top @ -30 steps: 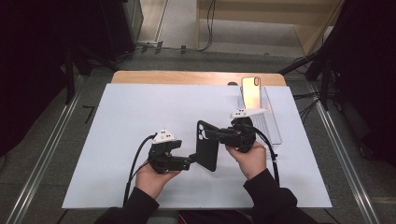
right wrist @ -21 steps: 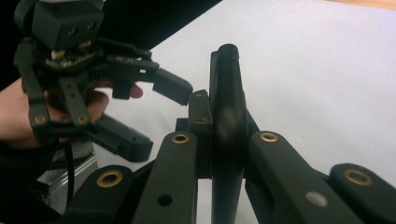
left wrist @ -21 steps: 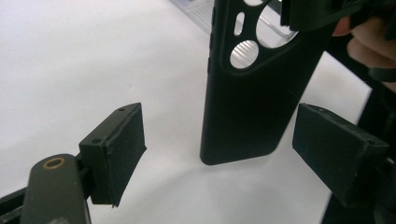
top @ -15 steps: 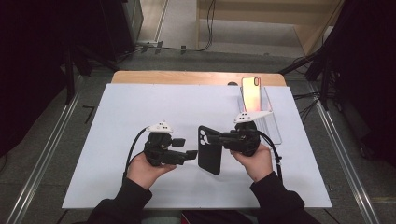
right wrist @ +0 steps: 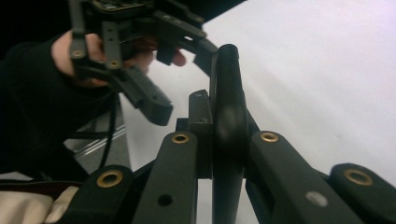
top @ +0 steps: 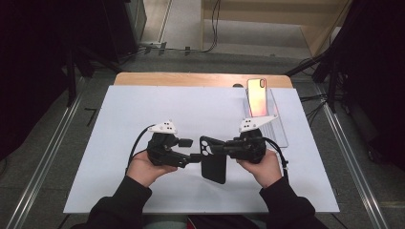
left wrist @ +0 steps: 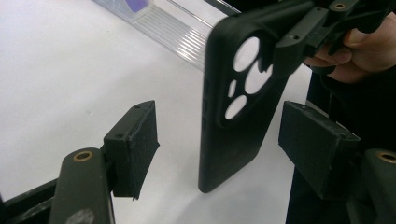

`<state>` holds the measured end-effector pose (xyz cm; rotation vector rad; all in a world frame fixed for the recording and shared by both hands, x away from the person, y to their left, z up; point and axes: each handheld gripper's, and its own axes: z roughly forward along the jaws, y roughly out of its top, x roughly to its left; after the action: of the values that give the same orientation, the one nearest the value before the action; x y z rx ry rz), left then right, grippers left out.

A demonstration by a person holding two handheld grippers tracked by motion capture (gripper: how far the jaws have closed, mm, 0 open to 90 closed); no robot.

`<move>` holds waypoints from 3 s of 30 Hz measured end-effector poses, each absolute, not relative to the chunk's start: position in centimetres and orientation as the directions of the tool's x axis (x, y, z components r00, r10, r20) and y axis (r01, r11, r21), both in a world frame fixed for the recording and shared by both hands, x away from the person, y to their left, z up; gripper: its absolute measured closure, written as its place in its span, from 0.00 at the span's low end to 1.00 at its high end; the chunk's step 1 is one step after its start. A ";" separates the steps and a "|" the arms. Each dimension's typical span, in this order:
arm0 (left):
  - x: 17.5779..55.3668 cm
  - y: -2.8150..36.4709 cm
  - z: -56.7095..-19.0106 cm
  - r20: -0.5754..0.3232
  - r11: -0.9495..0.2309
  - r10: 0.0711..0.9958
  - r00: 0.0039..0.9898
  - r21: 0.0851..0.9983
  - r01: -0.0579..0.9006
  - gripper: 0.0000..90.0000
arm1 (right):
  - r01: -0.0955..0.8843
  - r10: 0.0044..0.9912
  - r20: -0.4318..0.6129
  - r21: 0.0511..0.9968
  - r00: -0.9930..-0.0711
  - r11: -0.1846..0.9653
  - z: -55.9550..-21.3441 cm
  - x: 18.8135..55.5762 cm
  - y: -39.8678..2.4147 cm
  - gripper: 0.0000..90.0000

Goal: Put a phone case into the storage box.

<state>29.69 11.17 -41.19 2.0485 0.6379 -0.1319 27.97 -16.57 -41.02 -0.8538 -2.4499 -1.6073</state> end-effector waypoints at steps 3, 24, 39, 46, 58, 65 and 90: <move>29.5 11.1 -41.0 -0.310 -0.415 0.362 0.879 0.791 0.449 0.38 | 0.483 0.381 0.361 0.822 -0.851 0.301 -41.0 27.9 -16.5 0.91; 29.6 11.5 -41.1 -0.350 -0.422 0.215 0.912 0.808 0.410 0.76 | 0.457 0.258 0.386 0.825 -0.886 0.332 -41.2 27.7 -15.5 0.91; 29.9 11.3 -40.5 -0.390 -0.448 0.176 0.904 0.786 0.427 0.86 | 0.465 0.263 0.396 0.834 -0.880 0.297 -41.4 28.1 -16.0 0.80; 30.2 11.9 -40.2 -0.411 -0.438 0.205 0.888 0.773 0.459 0.86 | 0.495 0.317 0.409 0.825 -0.856 0.272 -41.4 28.2 -15.9 0.56; 30.7 12.8 -39.7 -0.405 -0.382 0.355 0.842 0.760 0.526 0.86 | 0.494 0.437 0.358 0.832 -0.825 0.253 -41.9 28.1 -15.8 0.32; 30.6 12.9 -39.4 -0.401 -0.354 0.425 0.811 0.751 0.557 0.86 | 0.507 0.490 0.342 0.824 -0.801 0.254 -42.2 28.2 -16.0 0.25; 30.0 12.5 -39.4 -0.384 -0.265 0.587 0.712 0.741 0.618 0.85 | 0.516 0.694 0.251 0.833 -0.674 0.201 -43.1 26.1 -13.0 0.00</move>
<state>29.98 12.50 -39.42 1.9455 0.9271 -0.0392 26.11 -12.99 -43.15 -1.3117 -2.5666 -1.6510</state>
